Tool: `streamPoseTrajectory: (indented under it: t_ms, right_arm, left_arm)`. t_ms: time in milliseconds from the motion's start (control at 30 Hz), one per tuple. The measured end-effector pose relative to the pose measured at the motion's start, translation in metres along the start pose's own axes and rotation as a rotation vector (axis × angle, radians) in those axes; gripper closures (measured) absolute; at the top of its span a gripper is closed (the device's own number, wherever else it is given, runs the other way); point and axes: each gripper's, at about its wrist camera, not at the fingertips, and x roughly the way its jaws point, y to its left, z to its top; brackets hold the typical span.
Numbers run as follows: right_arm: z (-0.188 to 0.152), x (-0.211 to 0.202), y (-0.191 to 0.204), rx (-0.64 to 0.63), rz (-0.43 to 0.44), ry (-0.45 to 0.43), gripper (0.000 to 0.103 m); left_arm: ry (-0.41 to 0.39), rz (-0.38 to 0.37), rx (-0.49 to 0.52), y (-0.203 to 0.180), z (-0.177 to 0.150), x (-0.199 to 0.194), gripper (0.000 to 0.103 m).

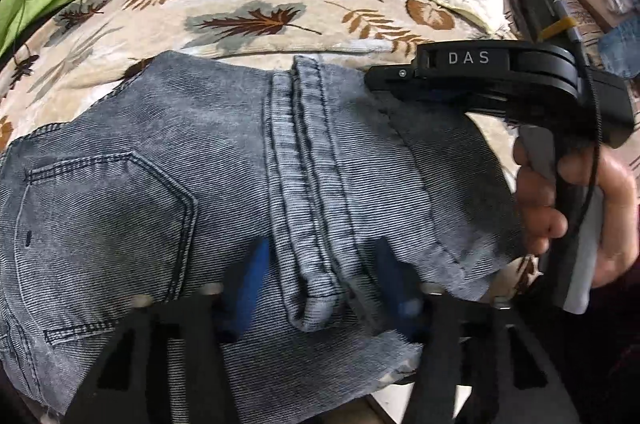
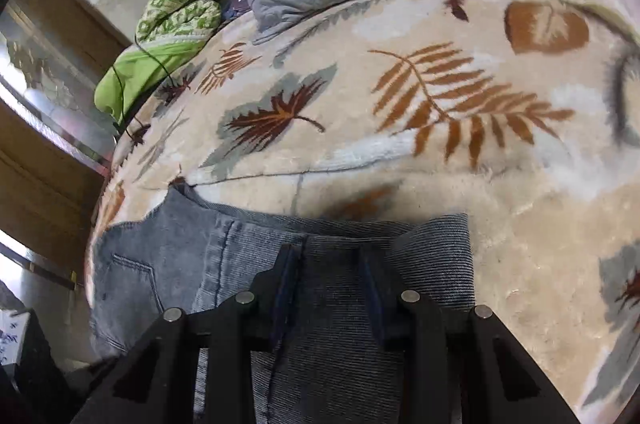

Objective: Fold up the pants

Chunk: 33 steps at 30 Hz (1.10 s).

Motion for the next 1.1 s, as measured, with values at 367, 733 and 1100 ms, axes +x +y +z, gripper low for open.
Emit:
streamPoseTrajectory:
  t_ms: [367,733,1100]
  right_arm:
    - [-0.051,-0.076,-0.003,-0.062,0.044,-0.115,0.067]
    - [-0.129,-0.068,0.021,-0.285,-0.141,-0.007,0.066]
    - [-0.137,-0.064,0.048,-0.414,-0.171,-0.008,0.067]
  left_arm:
    - [-0.021,-0.056,-0.016,0.002,-0.009,-0.019,0.082]
    - [0.038,-0.084,-0.165,0.029,-0.020,-0.009,0.083]
    - [-0.047,0.018,-0.045,0.012,-0.014,-0.031,0.080]
